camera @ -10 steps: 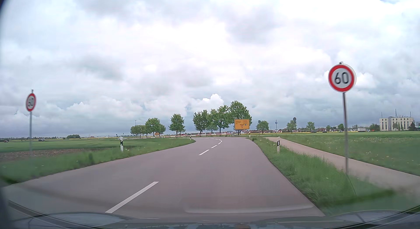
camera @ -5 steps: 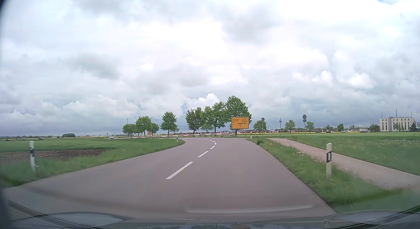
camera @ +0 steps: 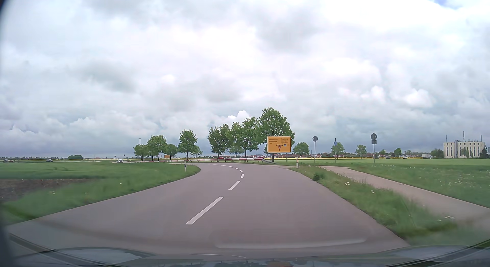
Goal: Follow the waypoints while adhering to traffic rules and regulations
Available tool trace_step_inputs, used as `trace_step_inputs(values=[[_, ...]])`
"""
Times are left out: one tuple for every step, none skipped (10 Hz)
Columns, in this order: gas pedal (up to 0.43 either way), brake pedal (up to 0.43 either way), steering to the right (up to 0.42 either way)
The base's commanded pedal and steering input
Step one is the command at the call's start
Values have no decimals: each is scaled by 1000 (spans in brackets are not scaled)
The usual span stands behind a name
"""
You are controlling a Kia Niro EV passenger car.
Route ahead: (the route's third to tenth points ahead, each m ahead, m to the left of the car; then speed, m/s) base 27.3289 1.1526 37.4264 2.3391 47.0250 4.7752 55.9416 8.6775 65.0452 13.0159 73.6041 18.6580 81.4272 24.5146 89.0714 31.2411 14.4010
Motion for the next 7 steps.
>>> trace_step_inputs(values=[[20,12,11],[20,12,8],[20,6,5],[20,12,4],[20,12,4],[20,12,2],[20,12,1]])
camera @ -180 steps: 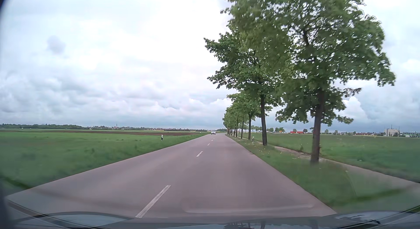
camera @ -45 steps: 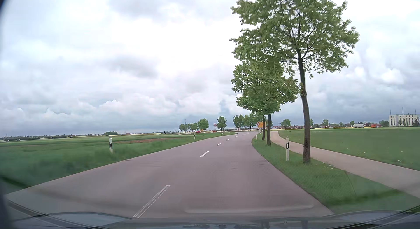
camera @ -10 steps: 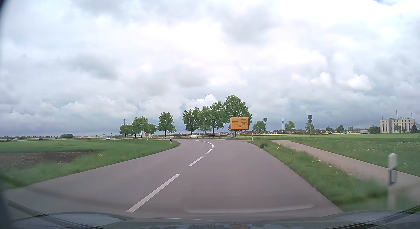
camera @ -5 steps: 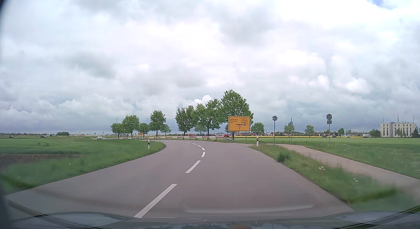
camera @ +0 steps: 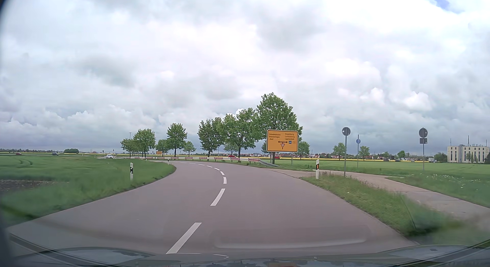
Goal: Follow the waypoints while adhering to traffic rules and regulations
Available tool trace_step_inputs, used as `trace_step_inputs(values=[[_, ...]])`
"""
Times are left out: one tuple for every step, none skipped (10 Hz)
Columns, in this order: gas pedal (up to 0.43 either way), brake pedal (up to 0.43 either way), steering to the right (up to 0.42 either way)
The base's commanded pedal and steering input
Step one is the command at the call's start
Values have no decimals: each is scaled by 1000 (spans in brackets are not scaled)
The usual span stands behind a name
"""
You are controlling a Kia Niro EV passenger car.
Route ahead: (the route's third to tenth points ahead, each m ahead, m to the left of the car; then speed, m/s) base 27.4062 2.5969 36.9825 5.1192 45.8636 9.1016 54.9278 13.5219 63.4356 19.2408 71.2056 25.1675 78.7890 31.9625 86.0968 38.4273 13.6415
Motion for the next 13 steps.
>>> trace_step_inputs(values=[[20,12,-2],[20,6,-9],[20,12,-20],[28,6,-31],[39,12,-35],[39,12,-39],[39,12,-40],[39,12,-40],[47,12,-40],[47,12,-40],[59,12,-39],[67,12,-40],[67,12,-40]])
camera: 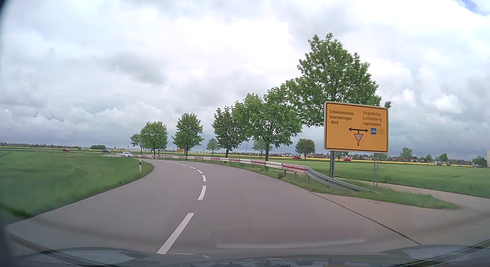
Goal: Follow the waypoints while adhering to traffic rules and regulations
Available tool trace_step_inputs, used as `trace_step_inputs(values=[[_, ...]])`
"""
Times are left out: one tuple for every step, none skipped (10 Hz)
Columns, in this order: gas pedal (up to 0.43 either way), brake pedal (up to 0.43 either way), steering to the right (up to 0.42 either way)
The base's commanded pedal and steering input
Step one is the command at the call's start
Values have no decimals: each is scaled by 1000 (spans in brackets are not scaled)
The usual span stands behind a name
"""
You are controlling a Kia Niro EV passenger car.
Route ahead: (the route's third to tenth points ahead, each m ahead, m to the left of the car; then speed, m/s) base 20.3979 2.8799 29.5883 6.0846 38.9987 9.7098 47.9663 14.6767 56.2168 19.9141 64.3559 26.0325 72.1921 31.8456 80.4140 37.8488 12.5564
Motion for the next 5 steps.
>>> trace_step_inputs(values=[[67,12,-43],[79,12,-43],[87,12,-42],[87,12,-40],[98,12,-39]])
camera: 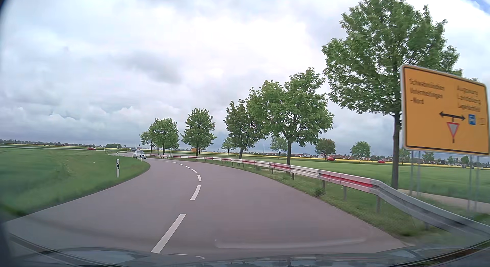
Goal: Follow the waypoints while adhering to traffic rules and regulations
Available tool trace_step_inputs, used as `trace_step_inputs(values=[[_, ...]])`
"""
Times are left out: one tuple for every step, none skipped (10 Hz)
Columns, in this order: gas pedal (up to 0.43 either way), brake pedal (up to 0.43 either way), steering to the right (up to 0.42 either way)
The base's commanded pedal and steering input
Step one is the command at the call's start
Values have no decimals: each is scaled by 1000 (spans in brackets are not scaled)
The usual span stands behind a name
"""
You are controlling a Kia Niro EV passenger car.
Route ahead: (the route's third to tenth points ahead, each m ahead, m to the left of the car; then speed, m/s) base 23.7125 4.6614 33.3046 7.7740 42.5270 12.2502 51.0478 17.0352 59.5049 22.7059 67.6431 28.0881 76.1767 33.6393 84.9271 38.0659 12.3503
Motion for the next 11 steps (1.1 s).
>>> trace_step_inputs(values=[[110,12,-40],[110,12,-41],[118,12,-46],[118,12,-51],[118,12,-51],[118,12,-53],[118,12,-54],[118,12,-54],[118,12,-53],[118,12,-53],[118,12,-53]])
